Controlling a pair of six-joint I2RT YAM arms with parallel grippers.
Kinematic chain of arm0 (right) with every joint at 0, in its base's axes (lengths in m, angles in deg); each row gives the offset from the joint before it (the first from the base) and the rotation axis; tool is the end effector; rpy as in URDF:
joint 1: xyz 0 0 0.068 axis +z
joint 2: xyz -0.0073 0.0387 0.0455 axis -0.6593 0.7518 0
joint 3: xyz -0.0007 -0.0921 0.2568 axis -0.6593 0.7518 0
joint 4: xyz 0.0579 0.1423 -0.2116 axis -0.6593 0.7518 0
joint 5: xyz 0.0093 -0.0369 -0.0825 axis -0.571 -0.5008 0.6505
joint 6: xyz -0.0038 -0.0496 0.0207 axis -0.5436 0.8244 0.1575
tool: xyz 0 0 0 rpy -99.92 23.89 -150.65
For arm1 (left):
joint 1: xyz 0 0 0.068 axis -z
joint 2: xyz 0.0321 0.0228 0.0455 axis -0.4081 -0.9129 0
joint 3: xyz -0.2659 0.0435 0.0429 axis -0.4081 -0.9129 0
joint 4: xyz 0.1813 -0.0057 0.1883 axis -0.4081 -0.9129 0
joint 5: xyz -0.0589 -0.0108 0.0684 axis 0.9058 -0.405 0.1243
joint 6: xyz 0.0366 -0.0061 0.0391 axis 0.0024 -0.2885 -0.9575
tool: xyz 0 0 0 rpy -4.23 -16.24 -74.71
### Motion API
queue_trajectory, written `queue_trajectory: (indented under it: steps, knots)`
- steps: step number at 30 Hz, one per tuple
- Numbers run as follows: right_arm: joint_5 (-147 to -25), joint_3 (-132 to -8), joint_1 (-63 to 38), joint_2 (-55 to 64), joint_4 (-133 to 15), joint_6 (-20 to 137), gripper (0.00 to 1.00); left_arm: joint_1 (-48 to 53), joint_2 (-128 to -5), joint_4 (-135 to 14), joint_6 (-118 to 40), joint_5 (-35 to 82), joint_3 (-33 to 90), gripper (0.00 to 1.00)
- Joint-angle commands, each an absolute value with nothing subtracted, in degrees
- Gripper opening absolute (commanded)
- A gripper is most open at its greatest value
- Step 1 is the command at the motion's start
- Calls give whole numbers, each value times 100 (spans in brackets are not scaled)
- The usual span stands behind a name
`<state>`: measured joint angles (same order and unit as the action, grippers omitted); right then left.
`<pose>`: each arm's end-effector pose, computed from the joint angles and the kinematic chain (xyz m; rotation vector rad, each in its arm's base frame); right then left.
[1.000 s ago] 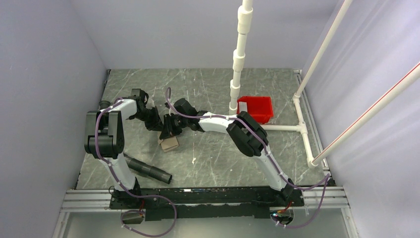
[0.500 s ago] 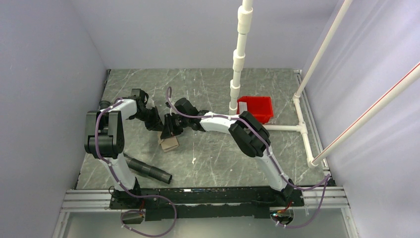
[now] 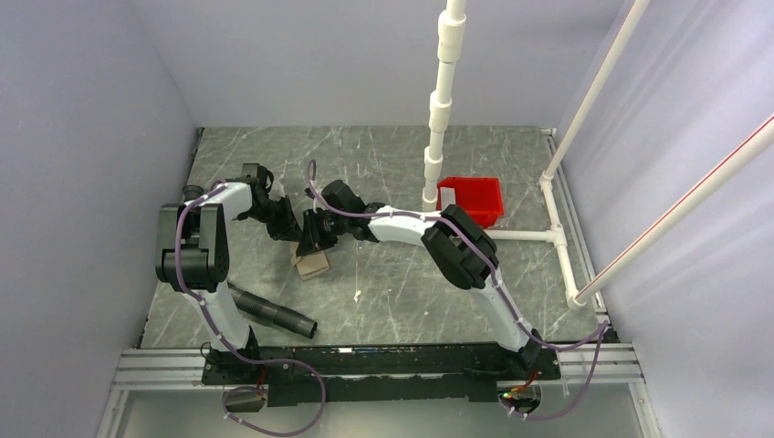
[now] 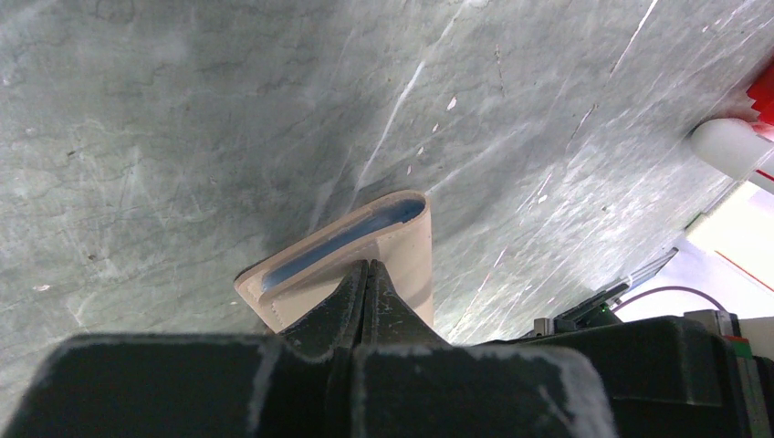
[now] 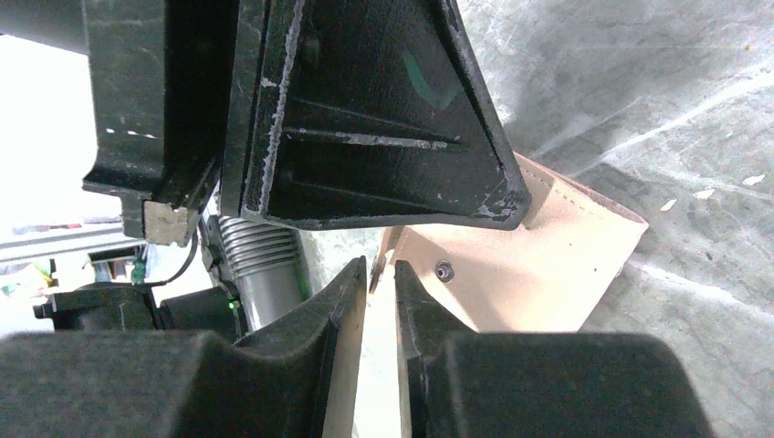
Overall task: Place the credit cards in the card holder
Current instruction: Close the card holder at the center of the board.
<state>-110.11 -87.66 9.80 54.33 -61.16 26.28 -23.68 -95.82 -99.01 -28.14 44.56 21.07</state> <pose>0.3046 0.4070 0.1504 -0.6192 2.4335 1.3991 0.3391 -0.0198 0.1537 -0.4600 2.8706 -0.8129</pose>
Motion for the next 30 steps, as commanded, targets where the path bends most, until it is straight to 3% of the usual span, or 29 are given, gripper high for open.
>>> queue_trajectory:
  steps: [1, 30]
  knots:
    - [-11125, -8996, 981, 5309, -6170, 2659, 19, -2313, -9801, -9908, -3040, 4300, 2054, 0]
    - [-11230, -9132, 1069, 5480, -6104, 2674, 17, -2312, -9770, -9921, -3057, 4301, 2039, 0]
